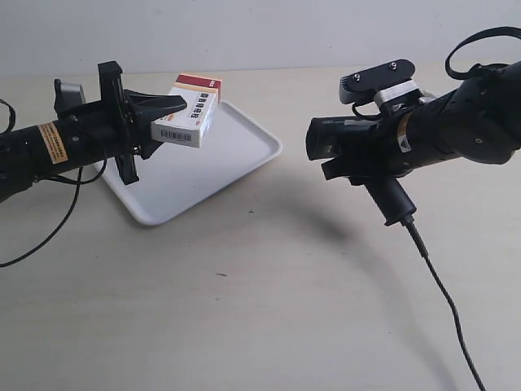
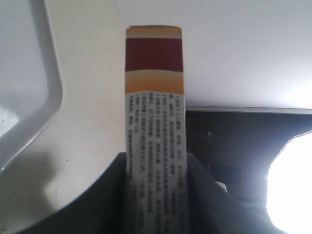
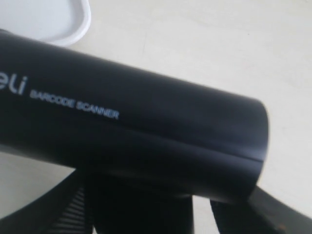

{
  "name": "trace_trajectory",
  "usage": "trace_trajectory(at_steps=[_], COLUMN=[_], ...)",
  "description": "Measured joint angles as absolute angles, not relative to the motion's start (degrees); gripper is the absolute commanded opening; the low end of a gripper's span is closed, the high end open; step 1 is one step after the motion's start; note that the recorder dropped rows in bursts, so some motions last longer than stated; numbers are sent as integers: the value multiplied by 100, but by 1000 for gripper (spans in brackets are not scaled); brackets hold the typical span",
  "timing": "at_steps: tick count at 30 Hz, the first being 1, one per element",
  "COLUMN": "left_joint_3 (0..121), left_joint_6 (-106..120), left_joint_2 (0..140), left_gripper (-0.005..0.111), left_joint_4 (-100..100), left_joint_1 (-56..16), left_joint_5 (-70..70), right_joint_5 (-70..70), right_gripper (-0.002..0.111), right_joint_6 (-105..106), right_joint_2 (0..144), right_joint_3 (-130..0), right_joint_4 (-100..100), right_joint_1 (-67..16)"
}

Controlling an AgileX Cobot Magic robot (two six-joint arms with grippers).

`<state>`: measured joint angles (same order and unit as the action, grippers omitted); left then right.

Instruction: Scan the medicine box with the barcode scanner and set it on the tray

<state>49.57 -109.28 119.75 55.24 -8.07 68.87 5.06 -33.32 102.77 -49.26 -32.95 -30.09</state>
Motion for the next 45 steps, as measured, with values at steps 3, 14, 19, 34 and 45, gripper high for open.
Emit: trace_trajectory(at_steps=[3,14,19,34,45], left_joint_3=[4957,4957,4957,4957,4957], left_joint_6=[-10941,-10951,-10951,-10027,-9548], left_joint_2=[11975,11975,11975,11975,11975], left_gripper=[0,0,0,0,0], left_joint_4=[5563,5563,5563,5563,5792], left_joint_1=[-807,-807,-807,-807,-807], left_joint_5=[6887,6887,6887,6887,6550], right_joint_5=[601,698,698,502,521], right_gripper=[0,0,0,0,0], right_joint_6=[-3332,-3332,-3356,-3379,-3402], right_joint_2=[10277,10277,10277,10277,10881], right_joint_3=[-4972,-5064,-5064,-5030,-5030], right_joint_4=[-3402,-3563,-3538,-2813,-2546], right_joint_1=[-2886,-2538,-2538,-2730,-2730])
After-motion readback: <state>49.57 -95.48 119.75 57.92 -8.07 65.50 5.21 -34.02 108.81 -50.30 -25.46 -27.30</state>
